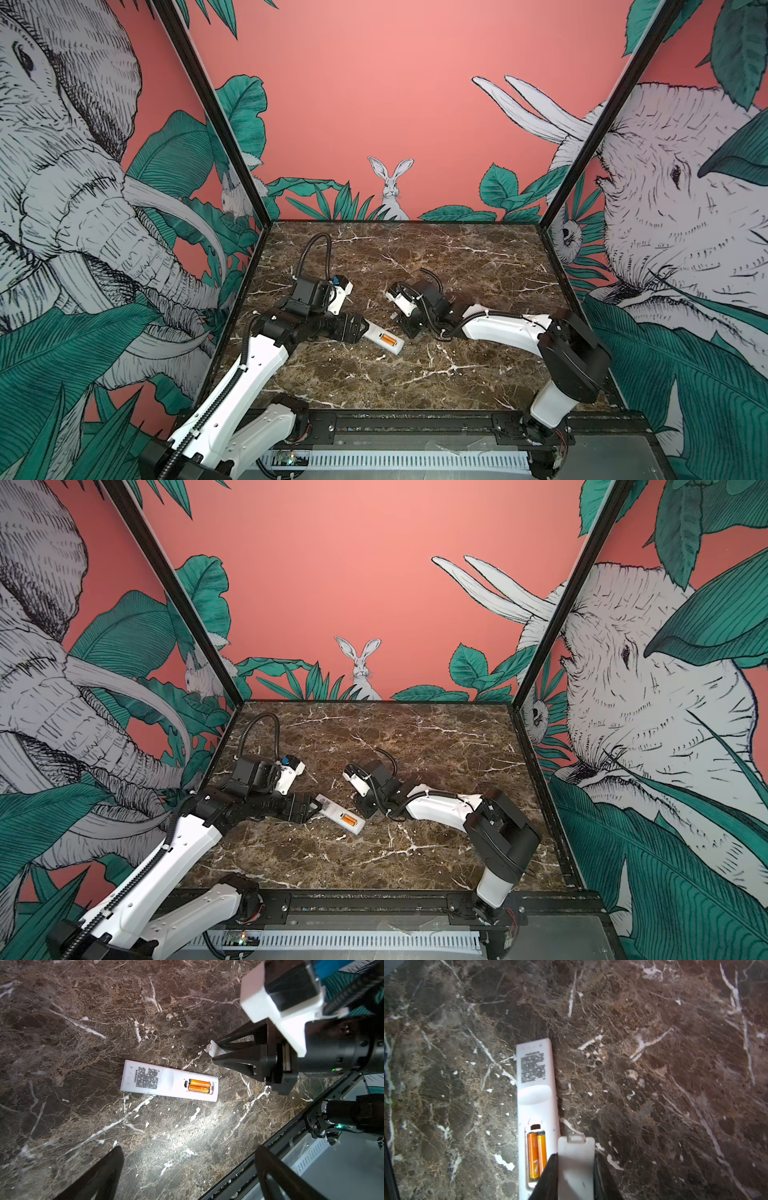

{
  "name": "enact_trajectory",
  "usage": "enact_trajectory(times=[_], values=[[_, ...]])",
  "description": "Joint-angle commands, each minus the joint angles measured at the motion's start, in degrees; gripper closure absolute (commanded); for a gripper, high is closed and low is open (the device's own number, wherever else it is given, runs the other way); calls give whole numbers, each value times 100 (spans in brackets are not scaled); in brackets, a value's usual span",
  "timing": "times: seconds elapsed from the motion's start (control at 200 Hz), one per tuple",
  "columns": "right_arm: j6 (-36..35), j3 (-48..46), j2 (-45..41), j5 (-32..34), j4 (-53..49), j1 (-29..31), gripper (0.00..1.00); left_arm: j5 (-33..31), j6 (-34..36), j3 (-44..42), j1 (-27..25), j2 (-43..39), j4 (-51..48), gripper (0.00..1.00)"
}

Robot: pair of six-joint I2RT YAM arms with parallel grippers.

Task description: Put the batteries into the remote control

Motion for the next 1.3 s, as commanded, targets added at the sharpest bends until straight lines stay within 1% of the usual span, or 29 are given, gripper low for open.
enact_trajectory(times=[0.0,0.27,0.415,0.58,0.935,1.295], values=[[29,-127,-34,-167,451,149,76,63,120,-88,23,-84,38,1],[-184,-414,85,-154,1297,533,76,191,119,-158,14,-306,141,1],[-208,-622,120,-227,1718,559,76,192,121,-171,19,-313,152,1],[-245,-702,190,-276,1778,557,76,179,121,-168,19,-337,151,1],[-463,-980,410,-300,2271,559,76,187,130,-172,14,-302,161,1],[-793,-1080,446,-184,2114,564,77,121,112,-172,13,-353,166,1]])
